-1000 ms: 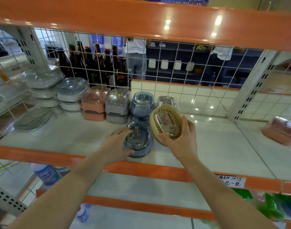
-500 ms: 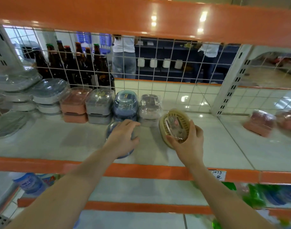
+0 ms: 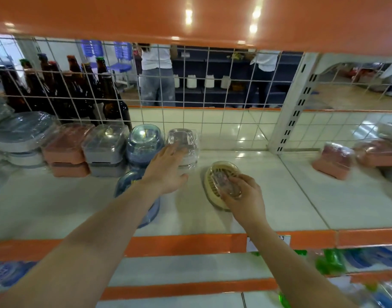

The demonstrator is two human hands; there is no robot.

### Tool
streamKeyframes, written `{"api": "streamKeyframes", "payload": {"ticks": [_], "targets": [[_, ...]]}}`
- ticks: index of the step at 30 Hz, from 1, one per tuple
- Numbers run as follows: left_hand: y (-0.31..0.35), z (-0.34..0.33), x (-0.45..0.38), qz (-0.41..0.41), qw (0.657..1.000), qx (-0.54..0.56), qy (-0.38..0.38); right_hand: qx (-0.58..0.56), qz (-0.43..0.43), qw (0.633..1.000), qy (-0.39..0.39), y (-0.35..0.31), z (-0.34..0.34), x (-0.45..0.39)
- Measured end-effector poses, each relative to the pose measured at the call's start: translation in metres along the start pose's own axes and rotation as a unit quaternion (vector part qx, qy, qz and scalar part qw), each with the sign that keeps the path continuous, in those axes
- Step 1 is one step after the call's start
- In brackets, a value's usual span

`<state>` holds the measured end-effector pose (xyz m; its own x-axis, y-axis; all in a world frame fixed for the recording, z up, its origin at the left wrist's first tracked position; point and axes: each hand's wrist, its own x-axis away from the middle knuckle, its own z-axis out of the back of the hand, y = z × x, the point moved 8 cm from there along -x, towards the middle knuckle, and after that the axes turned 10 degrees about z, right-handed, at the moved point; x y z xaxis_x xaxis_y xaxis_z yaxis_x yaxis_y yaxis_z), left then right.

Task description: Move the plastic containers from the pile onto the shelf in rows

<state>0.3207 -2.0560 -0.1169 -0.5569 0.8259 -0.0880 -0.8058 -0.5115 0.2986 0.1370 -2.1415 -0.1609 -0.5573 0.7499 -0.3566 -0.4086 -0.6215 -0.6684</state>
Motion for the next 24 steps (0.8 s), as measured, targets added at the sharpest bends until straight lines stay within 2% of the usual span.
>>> {"api": "streamKeyframes", "payload": {"ticks": [5, 8, 16, 24], "targets": [[0.003, -0.004, -0.021, -0.008, 0.996, -0.053, -0.07, -0.025, -0.021, 0.999, 0.01, 0.001, -0.013, -0.018], [0.001, -0.01, -0.031, -0.015, 0.992, -0.085, -0.093, 0.026, -0.014, 0.999, -0.018, -0.001, -0.025, -0.032], [-0.001, -0.005, -0.038, -0.016, 0.996, -0.037, -0.083, 0.074, -0.003, 0.995, -0.061, -0.002, -0.048, -0.067], [0.003, -0.003, -0.04, -0.009, 0.995, -0.051, -0.084, 0.093, -0.018, 0.99, -0.108, 0.002, -0.061, -0.084]]}}
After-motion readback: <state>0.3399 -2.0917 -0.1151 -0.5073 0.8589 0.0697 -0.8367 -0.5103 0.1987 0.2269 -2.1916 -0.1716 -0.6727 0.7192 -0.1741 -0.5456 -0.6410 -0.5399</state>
